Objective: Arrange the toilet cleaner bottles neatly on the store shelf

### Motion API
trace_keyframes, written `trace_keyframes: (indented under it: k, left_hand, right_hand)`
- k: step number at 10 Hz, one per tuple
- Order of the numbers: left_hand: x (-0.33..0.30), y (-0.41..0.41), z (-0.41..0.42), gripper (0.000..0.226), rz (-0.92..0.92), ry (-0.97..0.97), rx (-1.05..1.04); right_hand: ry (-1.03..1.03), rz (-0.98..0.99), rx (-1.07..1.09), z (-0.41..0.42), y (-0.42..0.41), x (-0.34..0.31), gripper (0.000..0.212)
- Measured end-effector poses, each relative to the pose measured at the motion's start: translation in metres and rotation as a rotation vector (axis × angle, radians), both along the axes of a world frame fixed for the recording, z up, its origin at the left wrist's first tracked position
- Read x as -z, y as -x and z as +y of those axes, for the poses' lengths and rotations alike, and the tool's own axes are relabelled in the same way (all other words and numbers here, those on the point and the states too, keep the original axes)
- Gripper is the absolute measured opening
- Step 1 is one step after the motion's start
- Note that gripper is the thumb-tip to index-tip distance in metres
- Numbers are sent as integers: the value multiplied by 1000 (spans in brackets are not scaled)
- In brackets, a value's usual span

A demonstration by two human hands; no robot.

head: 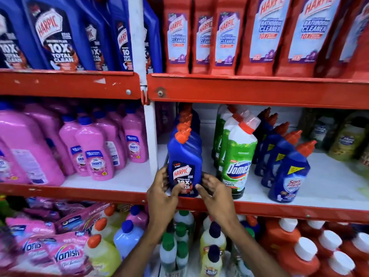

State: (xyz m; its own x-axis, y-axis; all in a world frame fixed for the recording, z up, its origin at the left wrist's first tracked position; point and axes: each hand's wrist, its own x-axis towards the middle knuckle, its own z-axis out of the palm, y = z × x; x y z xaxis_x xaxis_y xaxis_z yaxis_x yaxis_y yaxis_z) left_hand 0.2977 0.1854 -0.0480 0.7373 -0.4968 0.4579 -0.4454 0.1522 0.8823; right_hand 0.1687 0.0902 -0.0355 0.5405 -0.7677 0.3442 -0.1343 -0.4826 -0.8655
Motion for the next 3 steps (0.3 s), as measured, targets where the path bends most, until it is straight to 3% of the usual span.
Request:
trace_keyframes:
  k: [3]
  left_hand:
    - [6,2,4,64,-60,37,-38]
  right_hand:
    - [-18,-99,11,2,2,0,44]
